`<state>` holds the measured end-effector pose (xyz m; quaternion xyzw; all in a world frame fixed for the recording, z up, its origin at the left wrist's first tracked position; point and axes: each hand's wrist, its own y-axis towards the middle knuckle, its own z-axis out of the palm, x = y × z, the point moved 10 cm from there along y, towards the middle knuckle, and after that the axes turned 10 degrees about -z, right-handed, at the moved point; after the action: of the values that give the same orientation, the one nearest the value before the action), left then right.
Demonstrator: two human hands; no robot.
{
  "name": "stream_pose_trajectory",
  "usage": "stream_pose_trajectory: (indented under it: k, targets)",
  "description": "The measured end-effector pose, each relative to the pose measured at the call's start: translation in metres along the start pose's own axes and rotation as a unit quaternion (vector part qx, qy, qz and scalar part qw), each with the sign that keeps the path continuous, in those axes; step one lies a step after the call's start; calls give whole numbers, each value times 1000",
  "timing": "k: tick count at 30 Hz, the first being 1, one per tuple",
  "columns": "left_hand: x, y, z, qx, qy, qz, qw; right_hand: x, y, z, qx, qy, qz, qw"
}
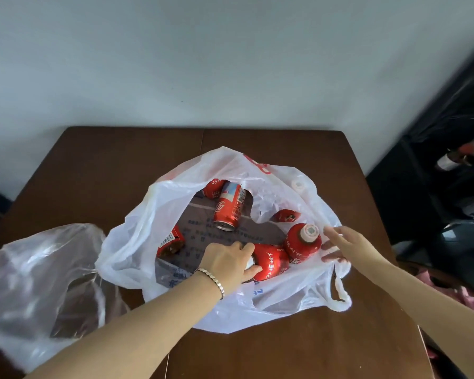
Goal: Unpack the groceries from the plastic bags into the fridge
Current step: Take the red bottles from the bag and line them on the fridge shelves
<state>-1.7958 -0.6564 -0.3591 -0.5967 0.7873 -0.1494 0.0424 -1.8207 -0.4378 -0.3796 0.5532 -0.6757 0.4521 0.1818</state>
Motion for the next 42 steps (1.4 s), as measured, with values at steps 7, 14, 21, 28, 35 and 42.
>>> stream_pose_trajectory:
  k: [7,14,21,28,35,42]
  targets:
    - [3,-1,4,7,5,-24,1000,52,11,34,24,-316,-96,944]
    - [-1,-6,3,17,4,-56,998,69,1,39,-18,-354,-126,926]
    - [-3,-6,-21,8,4,-76,997,117,-43,22,-53,-365,-221,903]
    - [21,-29,-128,-119,-11,-59,991,159,-100,-20,-167,-341,-175,908]
    - [-32,-76,-193,-161,75,134,975,159,-185,-51,-255,-338,-80,902]
    - [-166,-164,-206,-173,104,338,919,101,-321,-106,-334,-333,39,881]
